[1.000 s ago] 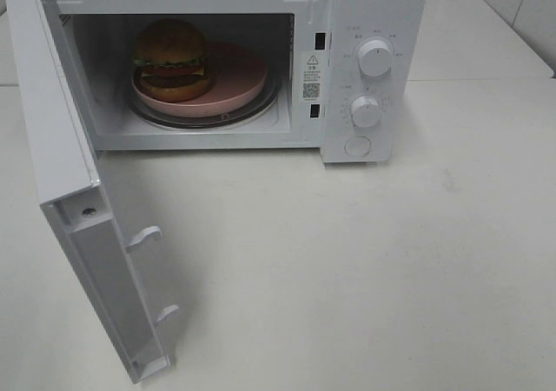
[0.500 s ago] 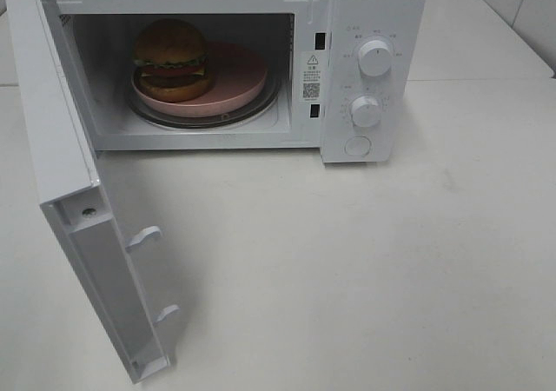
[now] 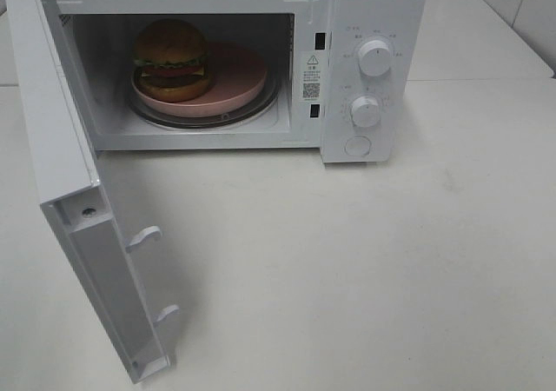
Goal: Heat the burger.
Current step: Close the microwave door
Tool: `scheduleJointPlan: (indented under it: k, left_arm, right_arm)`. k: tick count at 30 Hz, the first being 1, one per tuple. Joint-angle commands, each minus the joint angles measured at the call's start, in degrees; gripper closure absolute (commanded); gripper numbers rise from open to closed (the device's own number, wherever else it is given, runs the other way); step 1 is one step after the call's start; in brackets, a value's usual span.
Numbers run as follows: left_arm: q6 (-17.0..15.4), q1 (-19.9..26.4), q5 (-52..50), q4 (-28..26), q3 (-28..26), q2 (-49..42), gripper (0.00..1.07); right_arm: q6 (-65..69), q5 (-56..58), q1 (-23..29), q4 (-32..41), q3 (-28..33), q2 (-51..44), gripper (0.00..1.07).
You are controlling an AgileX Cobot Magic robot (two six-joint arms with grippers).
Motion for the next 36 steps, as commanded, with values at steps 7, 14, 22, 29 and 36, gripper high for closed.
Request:
scheduleJointPlan:
  k: [7,14,22,29,36]
  left_arm:
    - [0.00,-0.34,0.17,-0.46,0.17,-0.23,0.09]
    - [0.00,-0.34,-1.60,-0.46,-1.09,0.06,0.22]
    - [0.00,-0.34,-6.36,-0.17,-2.12,7.39,0.63]
    - [0.23,-0.34,-14.09,0.00,-2.06,14.84,1.07]
    - [3.84,-0.34,-23.95,-0.46,0.63,19.48,1.07]
  right_arm:
    - [-0.40,0.06,-0.34,0.29,-0.06,-1.49,0.32]
    - [-0.40,0.06,-0.34,0.29,-0.06,-1.49,0.32]
    - [-0.40,0.06,-0.34,0.29,-0.06,-1.49,0.32]
    - [-0.40,0.06,-0.34,0.29,-0.06,-1.49,0.32]
    - [-0.40,0.06,-0.34,0.29,-0.06,-1.49,0.32]
